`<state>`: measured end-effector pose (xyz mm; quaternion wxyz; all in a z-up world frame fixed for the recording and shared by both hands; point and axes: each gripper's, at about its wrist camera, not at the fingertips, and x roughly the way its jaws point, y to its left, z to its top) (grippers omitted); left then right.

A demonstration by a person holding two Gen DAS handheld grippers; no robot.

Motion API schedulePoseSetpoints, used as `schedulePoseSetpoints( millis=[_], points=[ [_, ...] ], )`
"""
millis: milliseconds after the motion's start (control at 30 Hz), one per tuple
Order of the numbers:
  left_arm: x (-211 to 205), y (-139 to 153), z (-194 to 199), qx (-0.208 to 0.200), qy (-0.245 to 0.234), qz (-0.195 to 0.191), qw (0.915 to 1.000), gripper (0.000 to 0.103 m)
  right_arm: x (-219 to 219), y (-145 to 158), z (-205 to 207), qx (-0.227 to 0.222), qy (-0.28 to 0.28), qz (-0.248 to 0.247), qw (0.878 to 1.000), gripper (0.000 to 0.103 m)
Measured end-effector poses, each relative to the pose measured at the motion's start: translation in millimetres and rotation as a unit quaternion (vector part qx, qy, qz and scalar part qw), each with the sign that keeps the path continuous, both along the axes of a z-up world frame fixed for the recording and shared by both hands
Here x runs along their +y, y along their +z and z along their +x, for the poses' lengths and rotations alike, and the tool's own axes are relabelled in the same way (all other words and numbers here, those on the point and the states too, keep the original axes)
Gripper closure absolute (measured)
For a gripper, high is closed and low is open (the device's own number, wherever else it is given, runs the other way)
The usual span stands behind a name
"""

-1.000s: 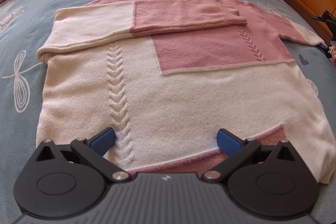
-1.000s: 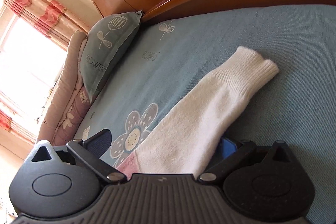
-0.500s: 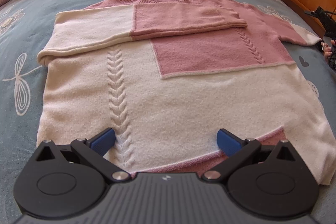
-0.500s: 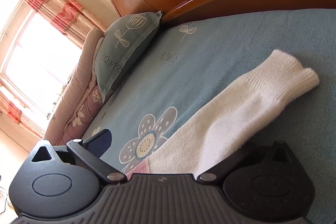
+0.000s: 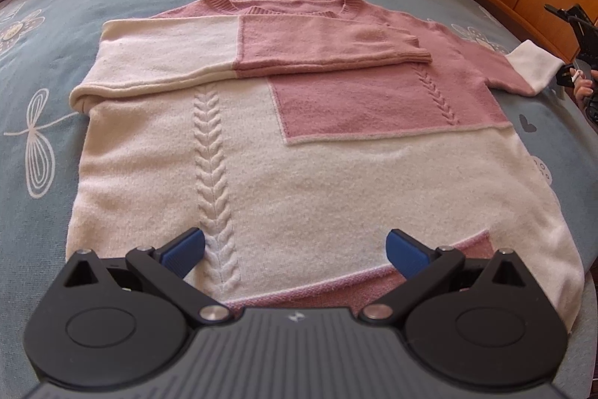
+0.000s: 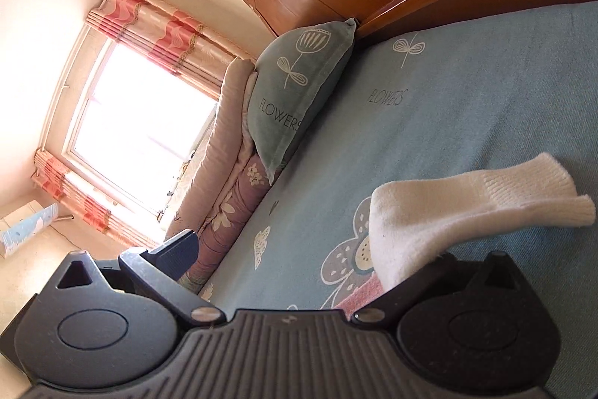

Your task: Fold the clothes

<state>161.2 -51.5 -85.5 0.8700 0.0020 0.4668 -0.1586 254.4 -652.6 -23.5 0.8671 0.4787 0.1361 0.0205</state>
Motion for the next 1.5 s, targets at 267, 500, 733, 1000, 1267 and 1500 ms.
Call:
schedulePoseSetpoints(
  millis=[267,500,733,1000,1267,1500],
  points=[
    [18,6,-16,-0.008,-0.010,-0.012,0.9998,0.001,71,42,21,0.013,0.077,-0.059,0.995,0.000],
    [40,9,-28,-0.014,-0.015,-0.026,0.9994,0.001,142,73,49,0.047,0.138,-0.126,0.981,0.000],
    [62,8,-36,-0.020,-0.010,-0.049,0.9985,0.001,199,86,67,0.073,0.172,-0.150,0.971,0.000],
    [78,8,-39,-0.026,-0.011,-0.063,0.9976,0.001,243,97,80,0.108,0.183,-0.195,0.957,0.000],
    [93,7,-38,-0.028,-0.001,-0.070,0.9971,0.001,285,103,90,0.124,0.194,-0.251,0.940,0.000],
    [99,6,-38,-0.026,0.003,-0.073,0.9970,0.001,322,104,100,0.118,0.208,-0.279,0.930,0.000]
  ],
)
